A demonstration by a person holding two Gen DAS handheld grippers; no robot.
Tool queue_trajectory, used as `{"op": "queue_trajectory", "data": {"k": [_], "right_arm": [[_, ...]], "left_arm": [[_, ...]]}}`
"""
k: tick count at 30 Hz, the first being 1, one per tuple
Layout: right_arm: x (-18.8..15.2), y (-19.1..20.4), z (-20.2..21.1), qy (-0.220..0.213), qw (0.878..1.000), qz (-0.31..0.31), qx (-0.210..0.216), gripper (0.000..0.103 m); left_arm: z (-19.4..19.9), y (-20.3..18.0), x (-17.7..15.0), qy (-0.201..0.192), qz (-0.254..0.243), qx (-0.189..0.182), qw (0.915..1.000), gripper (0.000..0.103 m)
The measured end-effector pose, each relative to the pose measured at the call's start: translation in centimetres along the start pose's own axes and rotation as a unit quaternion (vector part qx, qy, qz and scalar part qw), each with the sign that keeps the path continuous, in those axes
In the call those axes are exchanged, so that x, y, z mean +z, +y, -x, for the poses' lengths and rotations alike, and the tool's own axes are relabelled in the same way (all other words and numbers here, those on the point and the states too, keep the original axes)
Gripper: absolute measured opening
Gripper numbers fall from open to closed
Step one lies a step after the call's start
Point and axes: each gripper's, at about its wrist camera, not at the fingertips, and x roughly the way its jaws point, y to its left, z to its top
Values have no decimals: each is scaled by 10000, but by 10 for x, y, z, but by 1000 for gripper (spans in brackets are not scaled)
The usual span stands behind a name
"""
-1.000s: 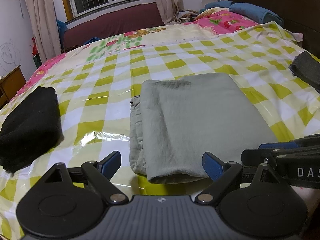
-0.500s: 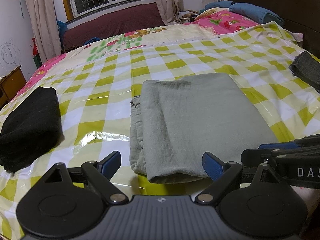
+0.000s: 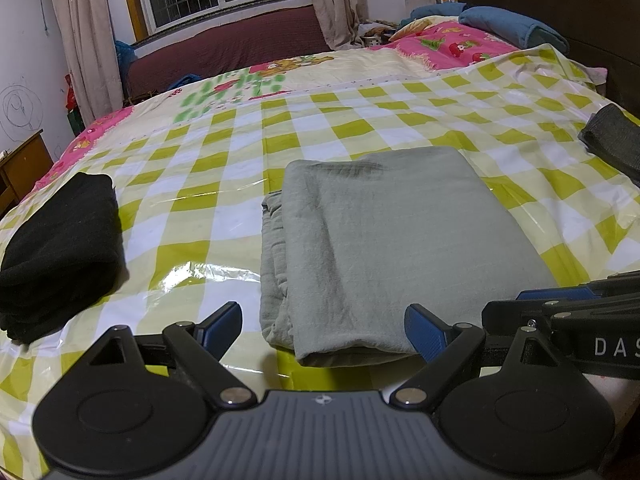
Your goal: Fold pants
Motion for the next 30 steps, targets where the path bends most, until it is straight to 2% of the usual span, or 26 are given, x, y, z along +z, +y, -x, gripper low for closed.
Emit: {"op": "queue_trajectory", "data": {"k": [23,30], "right_arm": [[-1,-1,-2,25,10000,-28,19,31],[-3,2,-5,64,10000,24,-32,31]], "left_arm": [[0,0,0,15,-5,-8,10000,101],[-4,3,-1,55,128,-20,9999,101]]}}
